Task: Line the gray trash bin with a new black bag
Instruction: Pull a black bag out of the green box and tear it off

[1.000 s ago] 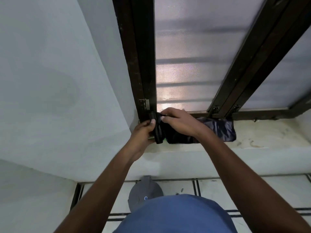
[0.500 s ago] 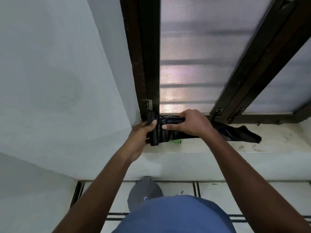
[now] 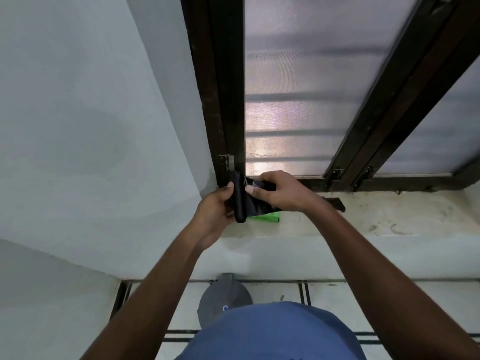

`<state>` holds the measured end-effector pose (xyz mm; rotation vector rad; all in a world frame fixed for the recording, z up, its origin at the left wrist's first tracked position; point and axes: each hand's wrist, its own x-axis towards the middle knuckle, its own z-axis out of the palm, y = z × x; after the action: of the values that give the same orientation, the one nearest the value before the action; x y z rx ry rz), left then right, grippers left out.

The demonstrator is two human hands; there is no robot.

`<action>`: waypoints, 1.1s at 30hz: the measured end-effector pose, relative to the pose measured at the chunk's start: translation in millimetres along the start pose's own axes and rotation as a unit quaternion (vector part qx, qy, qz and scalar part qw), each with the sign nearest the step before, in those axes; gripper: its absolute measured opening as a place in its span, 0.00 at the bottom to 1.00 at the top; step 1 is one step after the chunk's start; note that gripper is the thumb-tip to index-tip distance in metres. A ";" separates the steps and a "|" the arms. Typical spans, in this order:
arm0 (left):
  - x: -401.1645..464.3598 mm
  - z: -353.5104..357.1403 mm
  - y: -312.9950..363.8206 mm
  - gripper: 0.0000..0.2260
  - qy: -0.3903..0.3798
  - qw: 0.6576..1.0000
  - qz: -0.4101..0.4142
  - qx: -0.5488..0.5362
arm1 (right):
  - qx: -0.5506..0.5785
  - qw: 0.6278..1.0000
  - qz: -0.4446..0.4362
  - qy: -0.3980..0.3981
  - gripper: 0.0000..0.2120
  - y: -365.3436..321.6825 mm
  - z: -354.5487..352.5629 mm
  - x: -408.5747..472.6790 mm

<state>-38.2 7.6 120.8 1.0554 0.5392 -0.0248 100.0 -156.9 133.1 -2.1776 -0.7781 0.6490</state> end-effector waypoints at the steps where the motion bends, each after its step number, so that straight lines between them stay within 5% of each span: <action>1: -1.4 0.1 0.6 0.20 -0.011 1.000 0.000 0.000 | 0.010 1.000 0.001 0.001 0.21 2.2 -0.8 -0.4; 7: -0.8 -5.4 -4.2 0.19 -0.025 0.999 0.017 0.016 | 0.024 0.999 0.026 0.025 0.28 11.3 -8.9 -4.3; 14: 0.2 -5.1 -5.5 0.16 0.046 0.997 0.020 0.061 | -0.044 0.996 0.052 0.055 0.36 14.1 -13.7 -6.7; 20: -0.7 -2.5 -6.8 0.15 0.034 0.997 0.029 0.069 | -0.106 0.993 0.023 0.035 0.16 16.0 -20.5 -7.3; 33: 1.7 0.7 -4.8 0.19 0.033 0.999 0.014 0.015 | -0.023 1.000 -0.007 0.005 0.22 15.6 -14.6 1.5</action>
<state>-37.7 5.1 116.5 1.0955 0.5839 0.0269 115.5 -171.2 129.8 -2.2129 -0.8107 0.6180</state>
